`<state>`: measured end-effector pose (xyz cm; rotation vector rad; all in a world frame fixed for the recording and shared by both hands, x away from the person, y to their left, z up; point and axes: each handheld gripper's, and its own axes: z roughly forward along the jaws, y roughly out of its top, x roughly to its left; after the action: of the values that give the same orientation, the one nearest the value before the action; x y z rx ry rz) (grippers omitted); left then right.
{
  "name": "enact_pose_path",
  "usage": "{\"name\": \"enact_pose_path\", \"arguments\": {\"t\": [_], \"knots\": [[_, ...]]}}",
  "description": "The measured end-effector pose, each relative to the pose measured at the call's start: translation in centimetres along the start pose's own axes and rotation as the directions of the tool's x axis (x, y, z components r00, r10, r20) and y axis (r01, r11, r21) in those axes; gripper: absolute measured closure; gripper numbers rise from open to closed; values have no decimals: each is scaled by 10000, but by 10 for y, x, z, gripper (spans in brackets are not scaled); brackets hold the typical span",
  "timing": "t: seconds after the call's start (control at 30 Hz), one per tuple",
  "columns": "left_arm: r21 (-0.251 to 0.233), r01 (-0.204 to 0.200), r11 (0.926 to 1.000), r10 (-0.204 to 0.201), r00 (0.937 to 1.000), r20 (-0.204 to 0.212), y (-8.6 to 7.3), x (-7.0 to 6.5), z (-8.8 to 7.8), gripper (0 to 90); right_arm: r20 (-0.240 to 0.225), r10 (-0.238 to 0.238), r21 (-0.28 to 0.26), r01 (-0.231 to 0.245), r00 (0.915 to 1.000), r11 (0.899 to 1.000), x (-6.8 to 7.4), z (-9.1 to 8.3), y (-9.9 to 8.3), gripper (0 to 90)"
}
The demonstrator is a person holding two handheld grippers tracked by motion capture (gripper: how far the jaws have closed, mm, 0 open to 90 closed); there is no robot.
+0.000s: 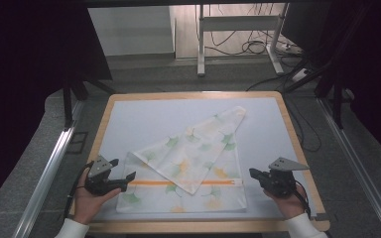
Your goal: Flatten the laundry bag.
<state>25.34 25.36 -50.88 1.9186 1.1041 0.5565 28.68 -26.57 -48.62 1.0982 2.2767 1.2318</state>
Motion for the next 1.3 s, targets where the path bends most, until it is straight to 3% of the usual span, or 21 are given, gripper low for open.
{"name": "enact_pose_path", "arguments": {"t": [0.43,0.77,0.97,1.3], "knots": [[207,7,9998,-9,9999,107,2,-3,0,217,-608,-226,460,255,9979,9986,16,17,1,891],[355,-531,9980,524,9984,189,6,-16,4,219,-1071,-480,1011,589,9931,9931,32,35,0,891],[380,-489,9981,471,9977,482,8,-21,5,219,-1266,-568,1508,758,9903,9857,40,46,-5,890],[473,-668,9966,634,9956,695,13,-34,12,219,-1617,-871,1852,1169,9830,9757,48,55,-8,891]]}}
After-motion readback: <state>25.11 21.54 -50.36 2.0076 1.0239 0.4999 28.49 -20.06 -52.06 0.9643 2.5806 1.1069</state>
